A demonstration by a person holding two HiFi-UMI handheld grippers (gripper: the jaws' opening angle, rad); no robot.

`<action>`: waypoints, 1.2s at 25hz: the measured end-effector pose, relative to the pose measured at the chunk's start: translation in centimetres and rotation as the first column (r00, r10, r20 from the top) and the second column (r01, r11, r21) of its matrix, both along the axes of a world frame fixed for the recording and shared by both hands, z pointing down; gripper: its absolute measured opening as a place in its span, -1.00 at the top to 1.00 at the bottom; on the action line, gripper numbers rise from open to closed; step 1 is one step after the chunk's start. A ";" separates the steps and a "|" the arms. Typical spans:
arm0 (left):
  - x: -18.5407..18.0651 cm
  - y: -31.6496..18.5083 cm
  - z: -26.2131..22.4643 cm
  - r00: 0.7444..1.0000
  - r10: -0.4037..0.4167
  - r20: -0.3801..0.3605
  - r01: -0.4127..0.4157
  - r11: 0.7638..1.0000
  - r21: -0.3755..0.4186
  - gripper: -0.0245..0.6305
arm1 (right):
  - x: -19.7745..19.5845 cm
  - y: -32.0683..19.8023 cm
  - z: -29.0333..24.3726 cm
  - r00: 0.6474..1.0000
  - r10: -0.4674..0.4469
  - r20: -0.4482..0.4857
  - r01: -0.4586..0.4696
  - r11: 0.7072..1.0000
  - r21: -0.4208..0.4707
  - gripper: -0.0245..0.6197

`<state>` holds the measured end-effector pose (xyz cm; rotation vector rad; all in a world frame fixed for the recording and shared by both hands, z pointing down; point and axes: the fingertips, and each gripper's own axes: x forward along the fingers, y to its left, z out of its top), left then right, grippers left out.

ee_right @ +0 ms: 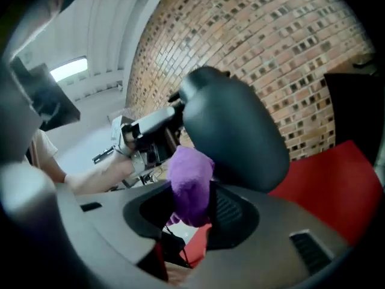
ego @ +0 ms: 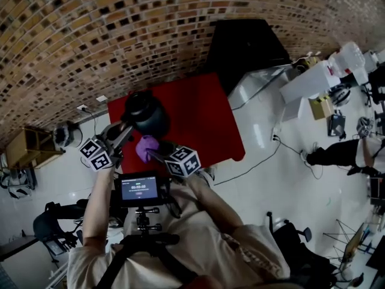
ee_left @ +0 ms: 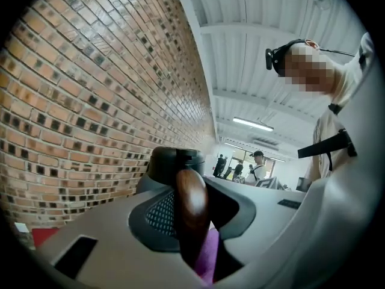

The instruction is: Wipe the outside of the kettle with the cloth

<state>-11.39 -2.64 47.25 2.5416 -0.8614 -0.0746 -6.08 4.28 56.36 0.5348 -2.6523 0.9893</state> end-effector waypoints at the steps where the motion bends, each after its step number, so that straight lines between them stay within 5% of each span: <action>1: 0.3 0.2 -0.2 1.000 0.008 0.000 -0.008 1.000 0.005 0.63 | -0.3 -0.1 0.6 1.000 -0.004 -0.007 0.004 1.000 -0.013 0.40; 6: 0.7 1.0 -0.9 0.999 0.047 -0.005 -0.046 0.998 0.032 0.62 | 3.7 -1.0 -0.5 1.000 0.016 -0.010 -0.016 1.000 0.005 0.41; 16: -0.5 2.9 -2.6 0.990 0.128 -0.056 -0.123 0.989 0.080 0.62 | 10.6 -10.4 -1.5 0.972 0.231 0.045 -0.232 0.972 0.024 0.41; 20: -0.5 3.9 -3.5 0.981 0.184 -0.063 -0.177 0.979 0.102 0.62 | 8.7 -14.7 -2.2 0.981 0.169 0.097 -0.171 0.985 0.009 0.41; 26: 1.1 5.8 -4.2 0.954 0.270 -0.127 -0.256 0.960 0.116 0.63 | 3.3 -17.4 -2.7 0.984 -0.041 0.172 0.042 0.999 -0.004 0.40; 30: 1.9 5.0 -4.2 0.967 0.220 -0.130 -0.210 0.974 0.090 0.63 | 10.0 -17.9 -1.7 0.980 0.170 0.107 -0.175 0.984 0.039 0.40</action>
